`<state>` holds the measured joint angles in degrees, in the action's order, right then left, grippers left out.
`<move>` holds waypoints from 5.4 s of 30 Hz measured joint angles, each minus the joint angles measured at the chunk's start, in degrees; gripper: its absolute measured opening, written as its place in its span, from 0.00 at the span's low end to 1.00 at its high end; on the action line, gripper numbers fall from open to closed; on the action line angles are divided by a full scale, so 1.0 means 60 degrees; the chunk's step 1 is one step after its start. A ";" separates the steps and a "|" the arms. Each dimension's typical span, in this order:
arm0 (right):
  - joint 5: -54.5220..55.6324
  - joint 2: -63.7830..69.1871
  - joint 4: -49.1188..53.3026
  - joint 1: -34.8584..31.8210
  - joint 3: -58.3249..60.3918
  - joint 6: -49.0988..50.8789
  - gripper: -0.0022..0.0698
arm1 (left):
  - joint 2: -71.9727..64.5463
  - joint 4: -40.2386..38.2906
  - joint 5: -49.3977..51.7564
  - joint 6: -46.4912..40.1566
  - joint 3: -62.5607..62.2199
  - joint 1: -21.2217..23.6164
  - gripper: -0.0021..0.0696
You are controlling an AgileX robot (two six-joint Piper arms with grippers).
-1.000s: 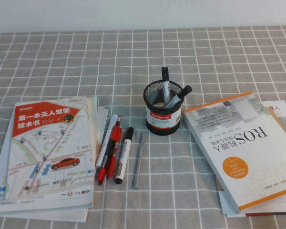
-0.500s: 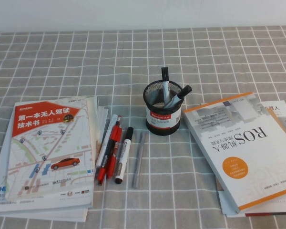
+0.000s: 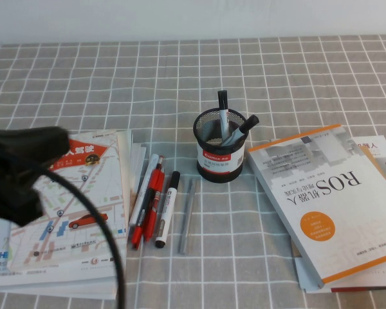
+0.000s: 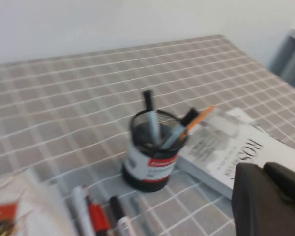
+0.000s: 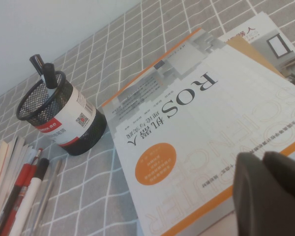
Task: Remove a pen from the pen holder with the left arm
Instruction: 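Take a marker out of the pen holder and lay it on the table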
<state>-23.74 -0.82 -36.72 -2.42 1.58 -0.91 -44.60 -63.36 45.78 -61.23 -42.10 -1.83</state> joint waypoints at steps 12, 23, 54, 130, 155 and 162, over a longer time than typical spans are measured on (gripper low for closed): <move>0.0000 0.0000 0.0000 0.0000 0.0000 0.0000 0.01 | -0.4002 -0.3610 -0.1139 -0.7144 -0.0047 -0.2878 0.02; 0.0000 0.0000 0.0000 0.0000 0.0000 0.0000 0.01 | -0.6669 -0.5433 -0.0798 -0.8512 -0.2384 -0.3174 0.39; 0.0000 0.0000 0.0000 0.0000 0.0000 0.0000 0.01 | -1.1034 -0.3075 -0.1397 -0.8099 -0.6497 -0.4416 0.60; 0.0000 0.0000 0.0000 0.0000 0.0000 0.0000 0.01 | -0.9972 -0.0977 -0.2371 -0.3688 -0.8448 -0.5097 0.19; 0.0000 0.0000 0.0000 0.0000 0.0000 0.0000 0.01 | -0.9371 0.7756 0.3345 0.8138 -0.8494 -0.3436 0.19; 0.0000 0.0000 0.0000 0.0000 0.0000 0.0000 0.01 | -0.9646 0.7067 0.2234 0.8153 -0.7669 -0.2402 0.19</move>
<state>-23.74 -0.82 -36.72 -2.42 1.58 -0.91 -102.48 -20.95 59.18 -12.31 -88.12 -16.24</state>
